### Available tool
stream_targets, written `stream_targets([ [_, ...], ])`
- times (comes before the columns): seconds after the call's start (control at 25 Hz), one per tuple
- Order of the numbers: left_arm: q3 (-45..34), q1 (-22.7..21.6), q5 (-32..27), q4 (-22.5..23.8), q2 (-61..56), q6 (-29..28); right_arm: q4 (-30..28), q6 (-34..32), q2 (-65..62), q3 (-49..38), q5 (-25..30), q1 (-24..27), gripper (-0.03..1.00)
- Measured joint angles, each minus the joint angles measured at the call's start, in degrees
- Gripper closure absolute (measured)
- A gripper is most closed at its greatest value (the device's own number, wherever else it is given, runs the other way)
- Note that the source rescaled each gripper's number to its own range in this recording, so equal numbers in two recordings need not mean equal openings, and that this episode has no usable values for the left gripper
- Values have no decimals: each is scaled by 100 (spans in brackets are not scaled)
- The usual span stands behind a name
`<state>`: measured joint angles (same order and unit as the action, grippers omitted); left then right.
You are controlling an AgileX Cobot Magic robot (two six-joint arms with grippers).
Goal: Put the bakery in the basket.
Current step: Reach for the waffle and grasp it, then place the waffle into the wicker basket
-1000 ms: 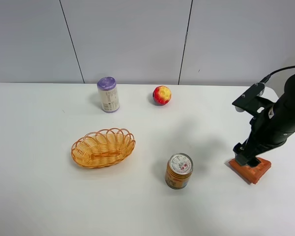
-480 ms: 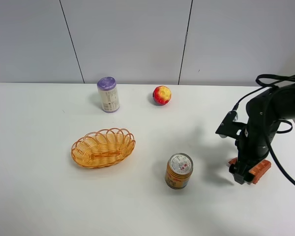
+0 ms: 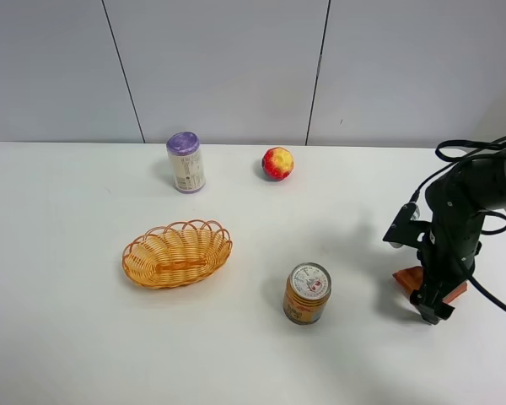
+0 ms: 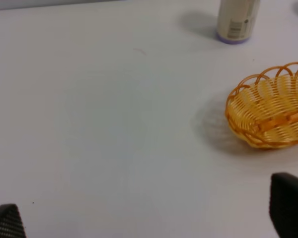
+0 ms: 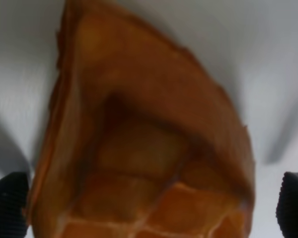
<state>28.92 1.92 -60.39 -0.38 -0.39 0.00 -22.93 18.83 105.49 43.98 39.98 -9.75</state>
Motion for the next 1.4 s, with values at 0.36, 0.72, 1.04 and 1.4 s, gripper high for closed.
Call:
stream_targets([
  [0.36, 0, 0, 0, 0, 0, 0, 159, -19, -13, 24, -411, 5, -3],
  [0.72, 0, 0, 0, 0, 0, 0, 542, 20, 144, 96, -210, 5, 76],
  [1.04, 0, 0, 0, 0, 0, 0, 834, -71, 48, 85, -288, 5, 96],
  [1.4, 0, 0, 0, 0, 0, 0, 2902, -259, -995, 1582, -10, -124, 96],
])
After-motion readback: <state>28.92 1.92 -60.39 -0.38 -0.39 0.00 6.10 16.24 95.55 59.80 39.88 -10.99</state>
